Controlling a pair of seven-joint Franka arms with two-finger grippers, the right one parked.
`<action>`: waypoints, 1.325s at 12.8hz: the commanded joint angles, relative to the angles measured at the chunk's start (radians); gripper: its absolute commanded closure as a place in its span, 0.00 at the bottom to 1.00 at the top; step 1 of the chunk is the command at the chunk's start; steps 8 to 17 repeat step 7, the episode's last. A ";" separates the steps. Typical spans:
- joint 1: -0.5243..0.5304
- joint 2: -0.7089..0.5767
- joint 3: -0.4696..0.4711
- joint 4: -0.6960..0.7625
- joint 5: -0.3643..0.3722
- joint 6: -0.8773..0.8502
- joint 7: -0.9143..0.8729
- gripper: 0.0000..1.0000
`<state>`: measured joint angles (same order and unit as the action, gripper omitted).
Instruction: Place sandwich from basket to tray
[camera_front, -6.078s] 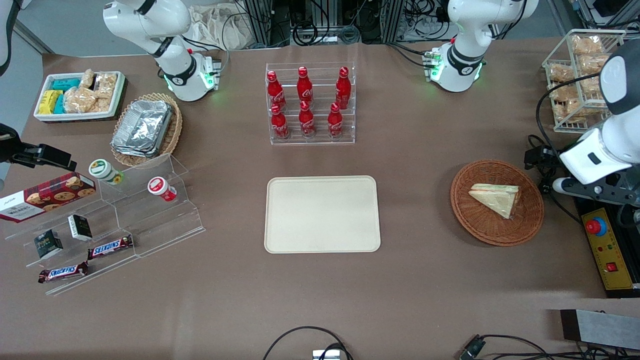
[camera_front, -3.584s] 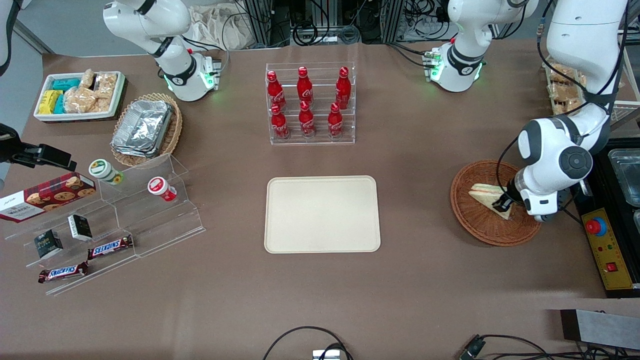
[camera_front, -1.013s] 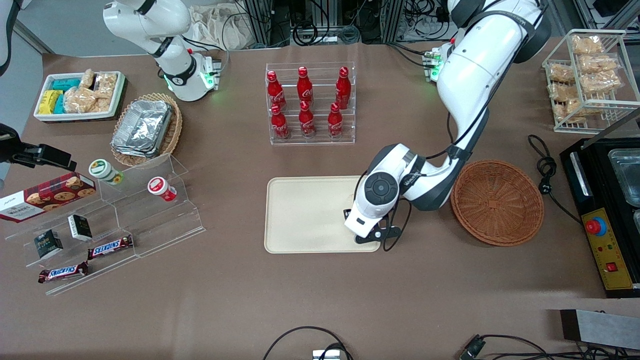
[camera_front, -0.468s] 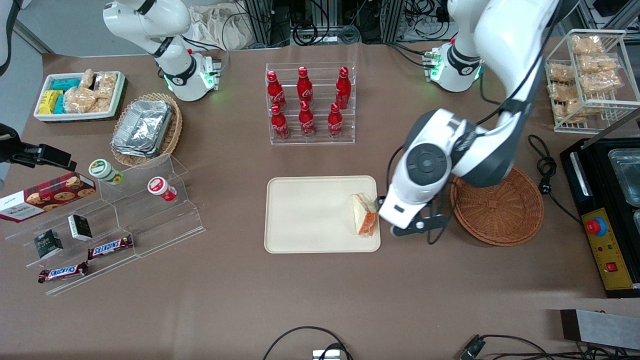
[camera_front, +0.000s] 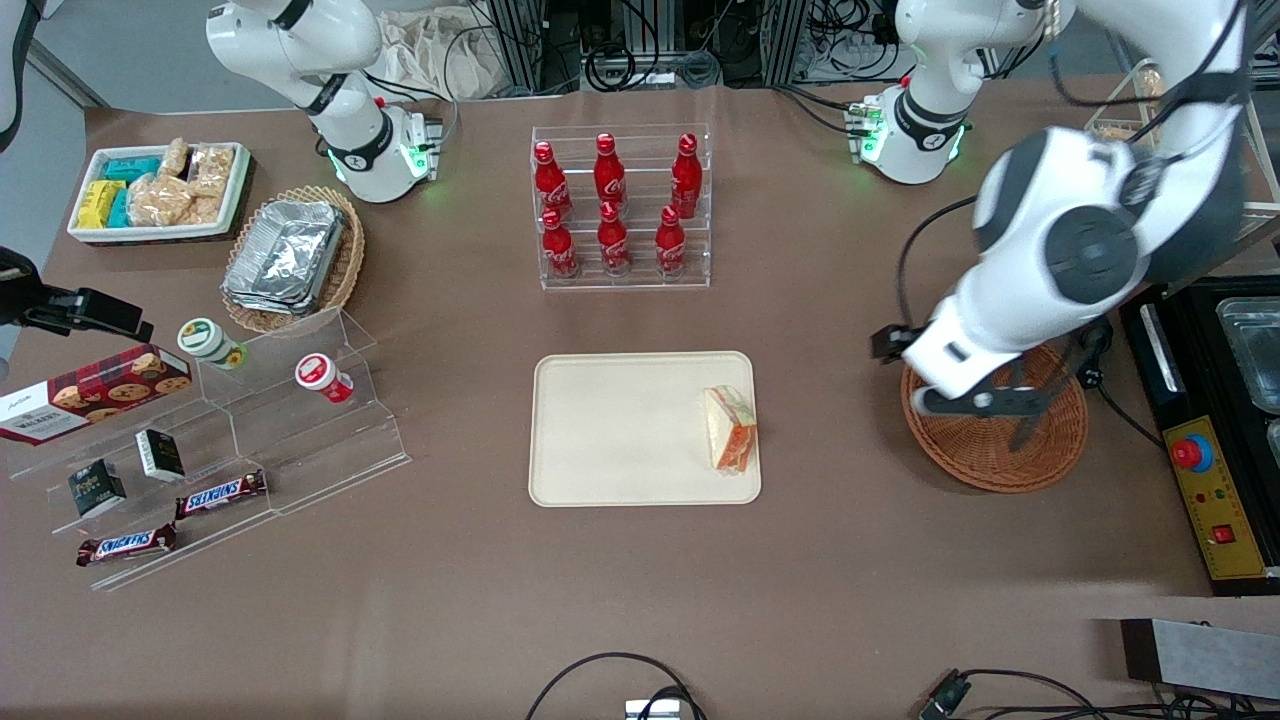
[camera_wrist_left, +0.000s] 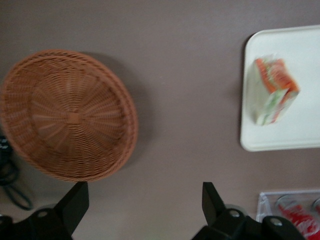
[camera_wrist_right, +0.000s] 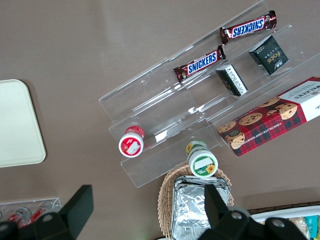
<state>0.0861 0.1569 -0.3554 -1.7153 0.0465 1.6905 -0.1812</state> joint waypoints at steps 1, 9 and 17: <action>0.081 -0.068 -0.005 -0.040 -0.011 -0.044 0.149 0.00; 0.141 0.054 0.001 0.176 0.050 -0.170 0.309 0.00; 0.141 0.054 0.001 0.176 0.050 -0.170 0.309 0.00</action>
